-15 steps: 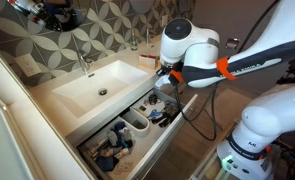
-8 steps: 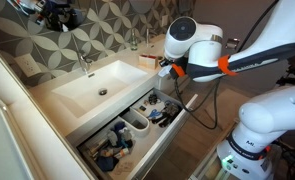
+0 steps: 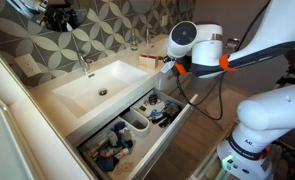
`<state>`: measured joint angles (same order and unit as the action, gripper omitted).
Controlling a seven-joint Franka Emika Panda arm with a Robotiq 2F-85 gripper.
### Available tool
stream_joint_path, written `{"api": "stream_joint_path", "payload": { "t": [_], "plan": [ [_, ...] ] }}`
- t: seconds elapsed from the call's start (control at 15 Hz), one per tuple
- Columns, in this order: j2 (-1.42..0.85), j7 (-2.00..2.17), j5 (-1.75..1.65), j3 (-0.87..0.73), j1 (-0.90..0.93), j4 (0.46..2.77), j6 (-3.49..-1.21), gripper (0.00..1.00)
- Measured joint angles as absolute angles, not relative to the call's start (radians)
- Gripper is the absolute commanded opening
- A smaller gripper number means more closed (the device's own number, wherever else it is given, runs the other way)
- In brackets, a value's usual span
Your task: Remove a piece of tissue from the left side of the drawer and put it on the counter
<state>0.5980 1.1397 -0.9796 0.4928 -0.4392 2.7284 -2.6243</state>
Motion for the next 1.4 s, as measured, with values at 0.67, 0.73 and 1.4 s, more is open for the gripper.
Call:
{"api": "stream_joint_path", "payload": {
  "t": [0.67,0.73,1.4],
  "plan": [
    [0.37,1.685,-1.416,0.673,-0.798,2.539,-2.853,0.0],
    [0.337,1.724,-1.447,0.69,-0.815,2.515,-2.853,0.0],
    [0.042,1.924,-1.631,0.751,-0.851,2.346,-2.81,0.01]
  ]
}}
